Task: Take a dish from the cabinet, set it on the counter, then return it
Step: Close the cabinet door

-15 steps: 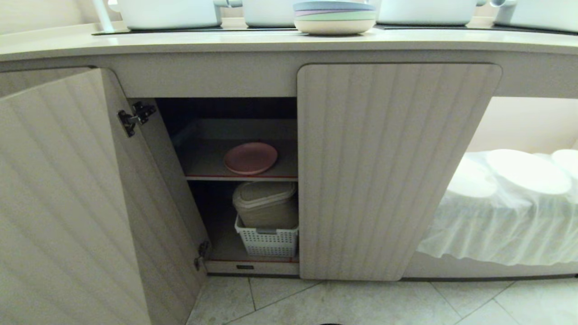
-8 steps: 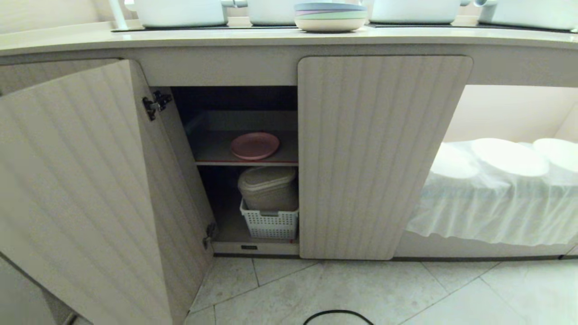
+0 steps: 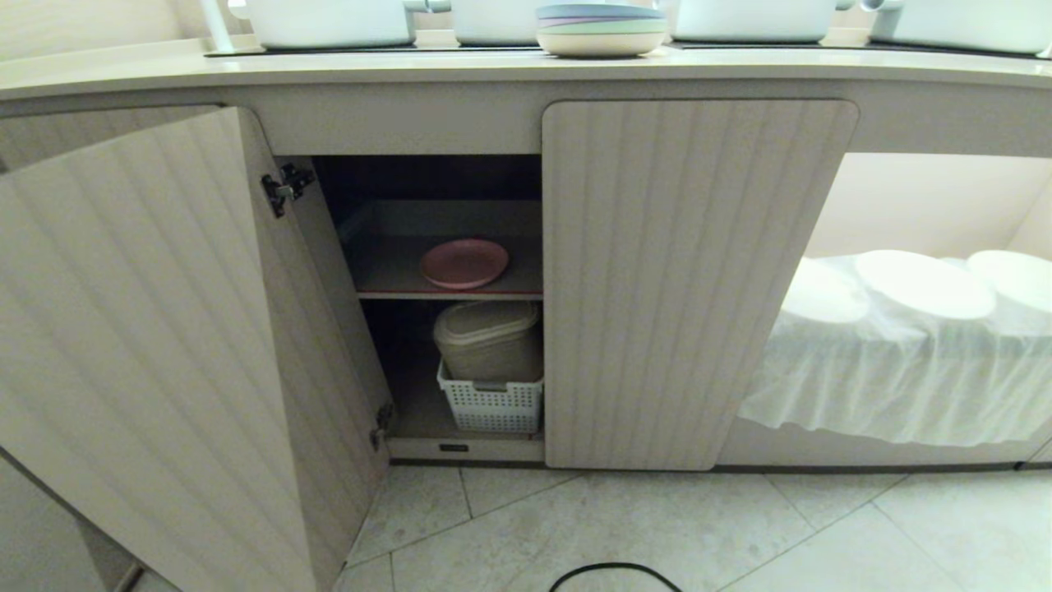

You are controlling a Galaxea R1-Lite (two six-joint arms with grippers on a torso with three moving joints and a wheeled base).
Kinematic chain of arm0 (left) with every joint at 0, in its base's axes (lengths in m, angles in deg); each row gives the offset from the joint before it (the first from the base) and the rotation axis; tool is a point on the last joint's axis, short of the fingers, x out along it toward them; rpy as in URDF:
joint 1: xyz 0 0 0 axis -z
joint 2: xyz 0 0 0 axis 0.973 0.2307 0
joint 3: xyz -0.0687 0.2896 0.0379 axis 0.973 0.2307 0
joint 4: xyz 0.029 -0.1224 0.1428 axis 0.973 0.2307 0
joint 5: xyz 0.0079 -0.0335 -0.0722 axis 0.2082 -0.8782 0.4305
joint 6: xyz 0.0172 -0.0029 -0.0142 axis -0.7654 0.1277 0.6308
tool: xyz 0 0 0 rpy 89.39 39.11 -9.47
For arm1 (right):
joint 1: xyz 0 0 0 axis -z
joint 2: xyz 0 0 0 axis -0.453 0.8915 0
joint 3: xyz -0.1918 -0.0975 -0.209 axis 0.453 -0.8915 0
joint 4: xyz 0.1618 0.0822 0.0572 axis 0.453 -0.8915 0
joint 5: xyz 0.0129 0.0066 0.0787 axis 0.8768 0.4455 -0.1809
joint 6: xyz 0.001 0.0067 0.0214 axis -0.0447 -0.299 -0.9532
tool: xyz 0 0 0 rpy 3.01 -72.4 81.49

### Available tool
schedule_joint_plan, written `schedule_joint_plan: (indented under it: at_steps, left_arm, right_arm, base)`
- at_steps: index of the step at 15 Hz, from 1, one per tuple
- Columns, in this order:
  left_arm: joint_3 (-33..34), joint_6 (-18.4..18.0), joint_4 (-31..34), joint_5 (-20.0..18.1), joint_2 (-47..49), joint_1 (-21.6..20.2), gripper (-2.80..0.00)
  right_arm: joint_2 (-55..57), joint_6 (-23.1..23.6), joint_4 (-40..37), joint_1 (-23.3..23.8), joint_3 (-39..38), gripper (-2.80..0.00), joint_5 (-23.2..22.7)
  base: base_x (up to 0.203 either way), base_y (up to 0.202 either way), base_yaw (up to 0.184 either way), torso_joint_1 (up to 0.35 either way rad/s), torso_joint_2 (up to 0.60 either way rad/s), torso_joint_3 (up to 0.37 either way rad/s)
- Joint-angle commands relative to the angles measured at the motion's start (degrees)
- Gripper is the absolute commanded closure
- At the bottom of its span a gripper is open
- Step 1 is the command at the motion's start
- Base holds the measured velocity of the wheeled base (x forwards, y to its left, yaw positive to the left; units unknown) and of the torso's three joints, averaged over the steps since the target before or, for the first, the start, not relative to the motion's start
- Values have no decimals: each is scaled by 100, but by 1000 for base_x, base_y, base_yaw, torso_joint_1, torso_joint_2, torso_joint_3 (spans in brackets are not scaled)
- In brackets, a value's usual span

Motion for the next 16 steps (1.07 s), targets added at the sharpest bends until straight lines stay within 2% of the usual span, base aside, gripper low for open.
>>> schedule_joint_plan:
  at_steps: [1,16]
  left_arm:
    - [0,-7,0,-1,-2,2,0]
    - [0,24,0,9,-2,2,0]
  right_arm:
    - [0,0,1,-1,0,0,2]
    - [0,0,1,-1,0,0,2]
  base:
    - [0,0,0,0,0,0]
    - [0,0,0,0,0,0]
